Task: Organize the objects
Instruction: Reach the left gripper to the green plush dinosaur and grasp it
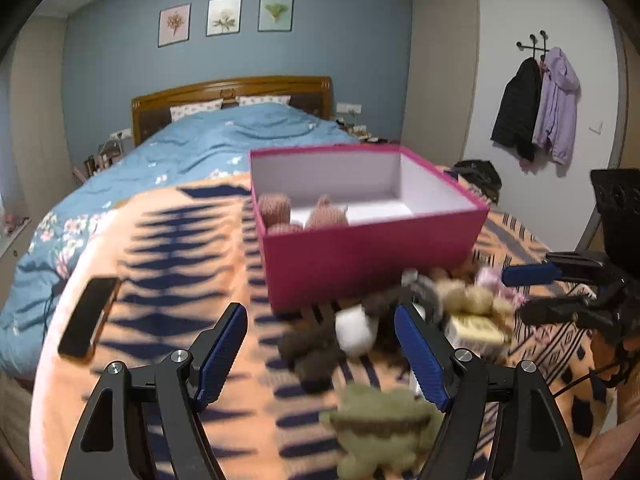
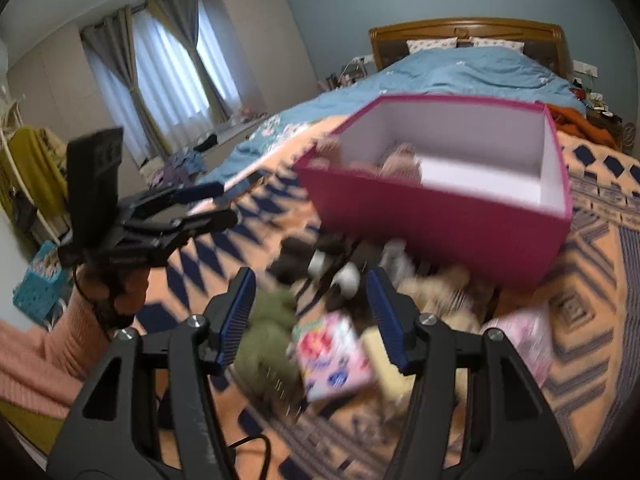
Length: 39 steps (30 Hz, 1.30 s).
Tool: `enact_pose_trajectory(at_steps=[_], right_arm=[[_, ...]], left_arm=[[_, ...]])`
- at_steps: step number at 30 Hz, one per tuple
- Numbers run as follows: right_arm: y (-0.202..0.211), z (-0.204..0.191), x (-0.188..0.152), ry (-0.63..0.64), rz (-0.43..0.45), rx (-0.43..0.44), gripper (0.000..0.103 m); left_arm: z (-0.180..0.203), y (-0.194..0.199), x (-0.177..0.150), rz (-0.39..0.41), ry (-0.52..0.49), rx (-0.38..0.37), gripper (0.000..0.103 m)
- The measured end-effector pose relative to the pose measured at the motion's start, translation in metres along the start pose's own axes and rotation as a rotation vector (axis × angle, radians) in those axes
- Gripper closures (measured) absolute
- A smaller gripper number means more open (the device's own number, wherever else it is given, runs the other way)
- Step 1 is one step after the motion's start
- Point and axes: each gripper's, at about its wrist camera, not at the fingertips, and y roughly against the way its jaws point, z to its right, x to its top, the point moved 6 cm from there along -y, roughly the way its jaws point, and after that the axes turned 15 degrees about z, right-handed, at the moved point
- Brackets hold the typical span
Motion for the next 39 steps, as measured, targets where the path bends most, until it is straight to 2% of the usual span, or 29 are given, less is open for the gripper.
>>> enact_pose_trajectory(at_steps=[7, 12, 23, 26, 31, 36, 39], right_arm=[[-0.009, -0.009, -0.057, -0.025, -0.098, -0.012, 0.043], [-0.019, -0.014, -0.076, -0.049, -0.131, -0.008, 0.043], [-0.039, -0.031, -0.082, -0.006, -0.140, -0.020, 0.043], [-0.043, -0.035, -0.083, 0.013, -0.139, -0.018, 0.050], [-0.045, -0.034, -0.082, 0.017, -0.137, -0.016, 0.053], [-0.047, -0.036, -0.076, 0.032, -0.128, -0.008, 0.054], [-0.045, -0.038, -0.070, 0.053, -0.115, 0.000, 0.054]], left_arm=[[-0.002, 0.003, -0.042, -0.076, 0.072, -0.011, 0.025], [-0.002, 0.000, -0.067, -0.133, 0.119, -0.024, 0.025], [0.007, 0.002, -0.081, -0.159, 0.180, -0.068, 0.025], [0.006, 0.002, -0.084, -0.171, 0.215, -0.095, 0.025], [0.011, -0.001, -0.087, -0.186, 0.222, -0.134, 0.026], [0.015, 0.004, -0.083, -0.173, 0.229, -0.173, 0.040], [0.013, 0.007, -0.081, -0.163, 0.245, -0.178, 0.041]])
